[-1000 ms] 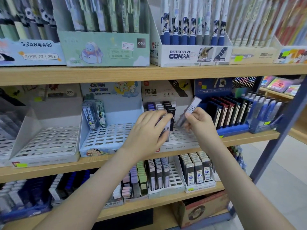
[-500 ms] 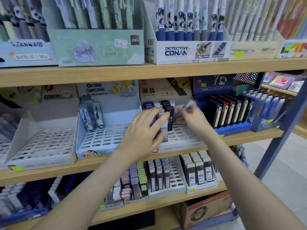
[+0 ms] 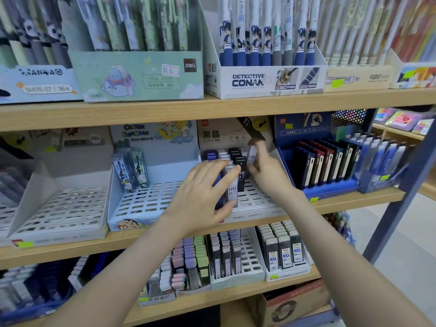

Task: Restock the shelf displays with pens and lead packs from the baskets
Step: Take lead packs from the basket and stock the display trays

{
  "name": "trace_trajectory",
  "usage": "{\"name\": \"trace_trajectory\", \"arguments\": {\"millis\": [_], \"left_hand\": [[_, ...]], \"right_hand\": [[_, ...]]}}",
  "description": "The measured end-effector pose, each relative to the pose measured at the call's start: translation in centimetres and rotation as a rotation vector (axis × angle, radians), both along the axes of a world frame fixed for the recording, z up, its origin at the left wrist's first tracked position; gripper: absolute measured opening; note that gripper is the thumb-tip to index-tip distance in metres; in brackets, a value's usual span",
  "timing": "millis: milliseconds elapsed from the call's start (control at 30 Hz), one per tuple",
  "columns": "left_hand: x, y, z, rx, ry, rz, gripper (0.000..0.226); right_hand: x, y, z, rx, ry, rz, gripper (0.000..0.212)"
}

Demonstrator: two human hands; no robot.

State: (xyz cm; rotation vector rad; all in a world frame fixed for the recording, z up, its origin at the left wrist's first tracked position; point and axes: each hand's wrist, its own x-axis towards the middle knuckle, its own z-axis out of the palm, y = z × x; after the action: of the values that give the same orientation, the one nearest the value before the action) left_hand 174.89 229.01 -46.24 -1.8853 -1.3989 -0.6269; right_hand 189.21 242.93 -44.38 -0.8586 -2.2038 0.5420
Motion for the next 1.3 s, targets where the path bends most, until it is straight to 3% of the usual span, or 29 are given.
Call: {"name": "trace_trajectory", "arguments": {"millis": [200, 500, 800, 1000, 1100, 1200, 1300], "left_hand": [[0.1, 0.2, 0.0, 0.015, 0.0, -0.004, 0.054], [0.3, 0.1, 0.1, -0.029, -0.008, 0.02, 0.054], [0.9, -1.3, 0.7, -0.112, -0.092, 0.086, 0.058], [1.3, -5.0, 1.4, -0.102, -0.127, 0.117, 0.05], [0.9, -7.1, 1.5, -0.113, -0.159, 0.124, 0.048], [-0.5, -10.3, 1.4, -0.15, -0.252, 0.138, 0.045], [-3.4, -14.6, 0.2, -0.199, -0.294, 0.164, 0.044]], "right_hand": [[0.1, 0.8, -0.3, 0.256, -0.13, 0.028, 0.059], [0.1, 1.2, -0.3, 0.298, -0.272, -0.019, 0.072], [1.9, -2.4, 0.6, 0.32, -0.032, 0.029, 0.047], [2.4, -6.4, 1.1, 0.303, -0.168, 0.057, 0.051], [1.7, -9.8, 1.6, 0.277, -0.067, 0.003, 0.049], [-0.7, -15.6, 1.7, 0.363, 0.059, 0.123, 0.04], [-4.2, -20.8, -0.6, 0.358, -0.004, 0.307, 0.041]]}}
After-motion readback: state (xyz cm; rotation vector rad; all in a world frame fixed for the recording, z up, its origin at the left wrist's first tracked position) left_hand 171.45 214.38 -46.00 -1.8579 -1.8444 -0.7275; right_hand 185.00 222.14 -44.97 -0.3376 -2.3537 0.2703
